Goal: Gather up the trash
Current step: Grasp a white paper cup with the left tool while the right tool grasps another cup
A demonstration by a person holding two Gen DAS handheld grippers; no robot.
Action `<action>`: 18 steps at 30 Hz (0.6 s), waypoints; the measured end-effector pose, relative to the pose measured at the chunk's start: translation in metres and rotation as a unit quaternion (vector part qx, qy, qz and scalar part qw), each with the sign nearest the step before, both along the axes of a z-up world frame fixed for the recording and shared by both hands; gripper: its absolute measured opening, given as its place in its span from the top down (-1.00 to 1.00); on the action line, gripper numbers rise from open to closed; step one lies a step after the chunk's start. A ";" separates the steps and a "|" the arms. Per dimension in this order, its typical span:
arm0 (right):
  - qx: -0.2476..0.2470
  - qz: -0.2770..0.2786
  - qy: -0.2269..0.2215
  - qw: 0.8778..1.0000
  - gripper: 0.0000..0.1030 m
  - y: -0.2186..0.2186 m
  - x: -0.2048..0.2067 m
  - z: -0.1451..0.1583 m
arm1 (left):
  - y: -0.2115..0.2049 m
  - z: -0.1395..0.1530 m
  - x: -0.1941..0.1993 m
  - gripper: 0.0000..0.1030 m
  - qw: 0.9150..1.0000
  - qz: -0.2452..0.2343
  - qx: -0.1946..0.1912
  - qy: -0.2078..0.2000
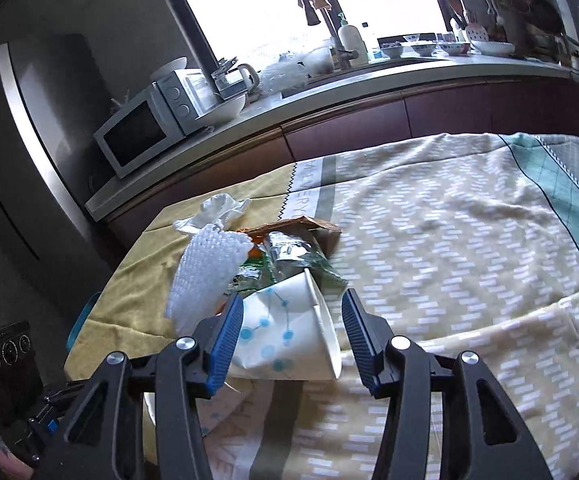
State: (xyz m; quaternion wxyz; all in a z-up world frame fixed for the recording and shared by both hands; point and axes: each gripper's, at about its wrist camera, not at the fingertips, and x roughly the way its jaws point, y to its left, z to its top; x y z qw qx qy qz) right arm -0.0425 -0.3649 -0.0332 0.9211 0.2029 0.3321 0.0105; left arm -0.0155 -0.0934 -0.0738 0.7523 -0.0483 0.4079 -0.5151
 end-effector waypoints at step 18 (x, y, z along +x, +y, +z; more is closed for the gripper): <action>0.049 0.047 0.021 0.997 0.36 0.003 0.005 -0.028 | -0.019 -0.005 0.018 0.72 1.000 0.008 -0.001 0.030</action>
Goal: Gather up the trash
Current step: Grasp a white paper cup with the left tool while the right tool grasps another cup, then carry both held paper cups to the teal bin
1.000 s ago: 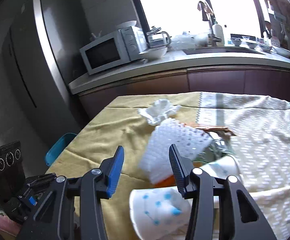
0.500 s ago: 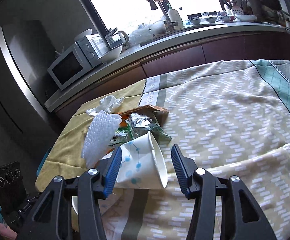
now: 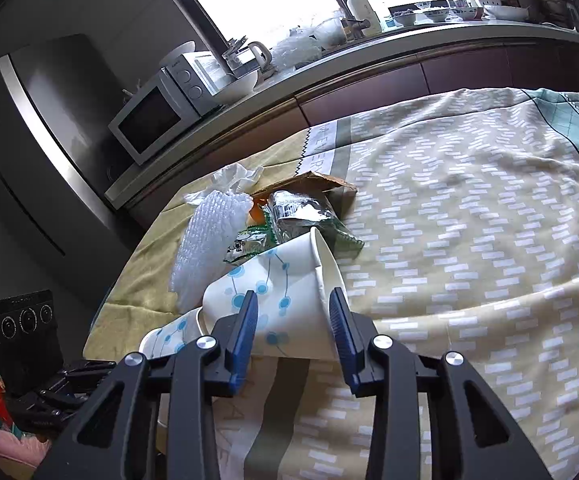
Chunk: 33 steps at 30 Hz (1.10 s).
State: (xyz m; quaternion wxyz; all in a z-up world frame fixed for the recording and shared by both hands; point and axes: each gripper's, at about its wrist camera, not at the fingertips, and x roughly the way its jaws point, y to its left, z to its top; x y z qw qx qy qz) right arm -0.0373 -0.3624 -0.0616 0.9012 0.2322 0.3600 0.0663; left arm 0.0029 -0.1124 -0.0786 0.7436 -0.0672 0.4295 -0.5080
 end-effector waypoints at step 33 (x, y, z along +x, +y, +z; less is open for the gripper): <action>0.019 0.124 -0.067 0.990 0.93 0.073 -0.018 0.055 | 0.109 0.047 -0.017 0.93 0.991 0.093 0.001 -0.099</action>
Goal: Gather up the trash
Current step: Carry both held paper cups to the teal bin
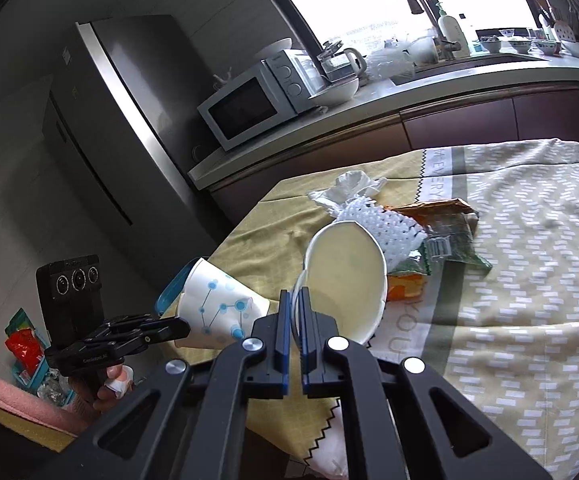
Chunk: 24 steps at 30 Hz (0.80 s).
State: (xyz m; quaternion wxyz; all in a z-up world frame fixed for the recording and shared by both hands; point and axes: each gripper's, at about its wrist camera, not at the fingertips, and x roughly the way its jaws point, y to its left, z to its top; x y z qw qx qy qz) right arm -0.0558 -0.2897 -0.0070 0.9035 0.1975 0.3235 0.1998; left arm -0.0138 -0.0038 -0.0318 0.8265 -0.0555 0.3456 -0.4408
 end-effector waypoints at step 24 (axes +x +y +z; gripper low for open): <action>0.035 0.124 -0.017 0.992 0.94 0.105 0.073 -0.001 | 0.103 0.023 0.017 0.93 0.988 0.148 0.013 -0.029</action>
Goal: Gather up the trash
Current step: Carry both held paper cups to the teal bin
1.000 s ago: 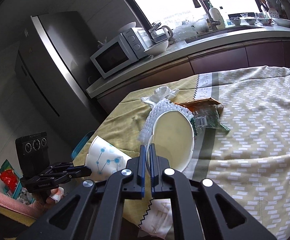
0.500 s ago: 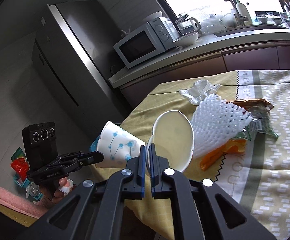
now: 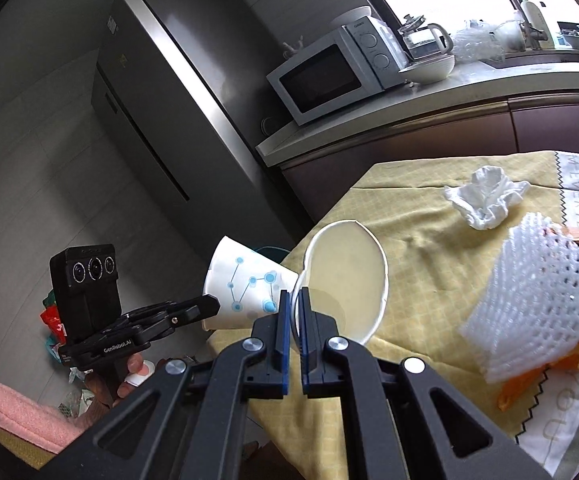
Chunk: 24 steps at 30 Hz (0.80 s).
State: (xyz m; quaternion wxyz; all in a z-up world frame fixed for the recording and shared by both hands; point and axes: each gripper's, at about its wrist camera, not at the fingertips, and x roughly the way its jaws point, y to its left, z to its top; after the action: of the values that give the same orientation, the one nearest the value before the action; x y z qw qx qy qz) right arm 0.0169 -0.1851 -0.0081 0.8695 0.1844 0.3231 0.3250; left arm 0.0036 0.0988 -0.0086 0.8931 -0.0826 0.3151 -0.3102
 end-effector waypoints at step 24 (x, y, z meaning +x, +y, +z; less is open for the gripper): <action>-0.024 0.130 0.001 0.991 0.94 0.156 0.089 0.005 | 0.135 -0.001 0.034 0.93 0.984 0.178 0.015 -0.001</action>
State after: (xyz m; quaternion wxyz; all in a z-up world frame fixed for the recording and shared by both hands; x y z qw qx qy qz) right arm 0.1064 -0.0288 -0.0036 0.8240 0.1200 0.3526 0.4269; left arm 0.0381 0.2339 -0.0096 0.9355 -0.1238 0.2988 -0.1422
